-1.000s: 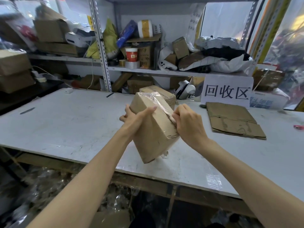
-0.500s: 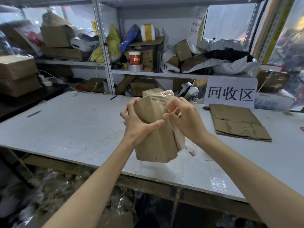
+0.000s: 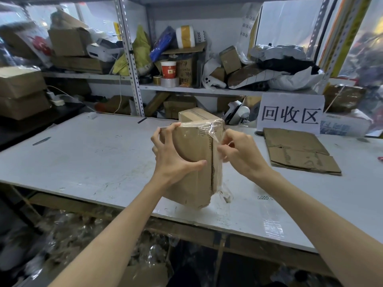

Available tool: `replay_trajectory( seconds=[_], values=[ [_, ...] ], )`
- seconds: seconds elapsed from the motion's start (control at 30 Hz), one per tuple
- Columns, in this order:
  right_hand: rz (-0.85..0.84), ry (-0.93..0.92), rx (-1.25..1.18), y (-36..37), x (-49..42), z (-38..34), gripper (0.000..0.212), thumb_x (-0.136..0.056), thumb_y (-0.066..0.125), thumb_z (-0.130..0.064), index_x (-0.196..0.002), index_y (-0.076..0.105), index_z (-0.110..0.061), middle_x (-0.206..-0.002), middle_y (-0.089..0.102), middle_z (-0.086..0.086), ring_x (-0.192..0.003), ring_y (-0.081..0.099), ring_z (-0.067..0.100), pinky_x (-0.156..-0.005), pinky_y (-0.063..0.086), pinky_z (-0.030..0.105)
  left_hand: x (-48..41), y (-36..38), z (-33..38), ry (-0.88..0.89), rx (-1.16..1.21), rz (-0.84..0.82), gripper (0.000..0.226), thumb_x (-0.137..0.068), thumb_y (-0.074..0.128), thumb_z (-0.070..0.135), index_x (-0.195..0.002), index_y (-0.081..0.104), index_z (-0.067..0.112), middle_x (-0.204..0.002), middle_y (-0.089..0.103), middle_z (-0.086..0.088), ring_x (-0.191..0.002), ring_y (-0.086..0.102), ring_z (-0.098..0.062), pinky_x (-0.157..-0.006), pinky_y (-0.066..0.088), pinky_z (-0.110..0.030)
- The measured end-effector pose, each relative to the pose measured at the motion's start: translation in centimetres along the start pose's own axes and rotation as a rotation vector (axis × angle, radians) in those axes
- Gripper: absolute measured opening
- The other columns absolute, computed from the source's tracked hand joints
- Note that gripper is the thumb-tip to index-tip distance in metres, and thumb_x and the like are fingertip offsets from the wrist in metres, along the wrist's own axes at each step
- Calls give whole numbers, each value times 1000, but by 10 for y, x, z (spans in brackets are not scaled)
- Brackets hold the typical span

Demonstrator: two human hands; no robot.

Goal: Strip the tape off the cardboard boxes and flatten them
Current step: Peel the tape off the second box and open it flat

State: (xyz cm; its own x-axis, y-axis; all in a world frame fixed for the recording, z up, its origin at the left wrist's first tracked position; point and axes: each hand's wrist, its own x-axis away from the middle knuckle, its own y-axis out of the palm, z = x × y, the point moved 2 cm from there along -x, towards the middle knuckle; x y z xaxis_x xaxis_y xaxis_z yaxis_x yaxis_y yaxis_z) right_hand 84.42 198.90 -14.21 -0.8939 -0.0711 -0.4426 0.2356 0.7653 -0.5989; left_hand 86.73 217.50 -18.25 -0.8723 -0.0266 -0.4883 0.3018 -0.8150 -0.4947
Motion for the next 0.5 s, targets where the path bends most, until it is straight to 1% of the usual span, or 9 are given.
replay_trajectory(
  seconds=[0.03, 0.1, 0.13, 0.17, 0.2, 0.27, 0.37, 0.43, 0.5],
  values=[
    [11, -2, -66, -2, 0, 0, 10, -86, 62, -13, -90, 54, -9, -91, 62, 8, -79, 62, 19, -67, 53, 33, 2, 1, -1, 0, 13, 3, 109, -40, 79, 65, -135, 27, 48, -145, 14, 2, -128, 31, -31, -102, 37, -40],
    [68, -79, -126, -9, -1, -6, 36, -81, 72, -31, -107, 54, -16, -107, 58, 0, -91, 60, 10, -70, 49, 17, 5, 2, -1, 7, -1, 0, 110, -40, 79, 66, -136, 27, 48, -145, 13, 4, -129, 30, -31, -103, 39, -42],
    [88, -150, -65, -13, -1, -9, 51, -76, 75, -42, -115, 54, -17, -113, 56, -1, -98, 58, 10, -74, 49, 17, 7, 3, -1, 11, -13, -12, 111, -41, 81, 64, -137, 27, 48, -146, 12, 4, -130, 30, -31, -105, 40, -45],
    [89, -219, 42, -15, -3, -11, 63, -70, 77, -49, -119, 55, -17, -117, 54, 0, -103, 56, 12, -80, 50, 21, 8, 3, 0, 21, -12, -18, 112, -42, 83, 63, -138, 27, 47, -146, 11, 4, -131, 29, -30, -107, 40, -48],
    [84, -259, 137, -16, -4, -13, 68, -67, 78, -51, -121, 58, -15, -119, 55, 1, -106, 55, 15, -84, 52, 29, 9, 4, 1, 33, -2, -24, 112, -42, 84, 62, -138, 28, 45, -147, 11, 4, -131, 29, -30, -108, 40, -50],
    [94, -287, 225, -17, -4, -14, 59, -66, 82, -41, -113, 64, -11, -112, 61, 4, -101, 58, 21, -81, 54, 40, 12, 5, 4, 63, 20, -50, 112, -41, 83, 63, -137, 27, 46, -147, 11, 5, -134, 28, -28, -109, 39, -52],
    [132, -493, 375, -20, 0, -15, 32, -71, 82, -22, -96, 71, -5, -92, 68, 8, -79, 62, 25, -67, 53, 38, 12, 2, 10, 101, 9, -87, 109, -40, 80, 65, -134, 26, 53, -148, 8, 7, -137, 23, -27, -112, 35, -54],
    [85, -624, 523, -21, 3, -14, 20, -78, 76, -9, -95, 70, 0, -87, 68, 11, -71, 64, 27, -60, 55, 38, 11, 0, 11, 100, -10, -90, 108, -40, 79, 66, -134, 26, 54, -149, 8, 6, -136, 23, -27, -111, 35, -54],
    [86, -733, 726, -20, 4, -14, 14, -78, 72, 2, -92, 67, 5, -79, 66, 13, -60, 63, 26, -49, 55, 36, 10, 1, 13, 81, -16, -106, 109, -39, 78, 67, -134, 27, 56, -149, 8, 6, -135, 23, -28, -111, 35, -55]
  ],
)
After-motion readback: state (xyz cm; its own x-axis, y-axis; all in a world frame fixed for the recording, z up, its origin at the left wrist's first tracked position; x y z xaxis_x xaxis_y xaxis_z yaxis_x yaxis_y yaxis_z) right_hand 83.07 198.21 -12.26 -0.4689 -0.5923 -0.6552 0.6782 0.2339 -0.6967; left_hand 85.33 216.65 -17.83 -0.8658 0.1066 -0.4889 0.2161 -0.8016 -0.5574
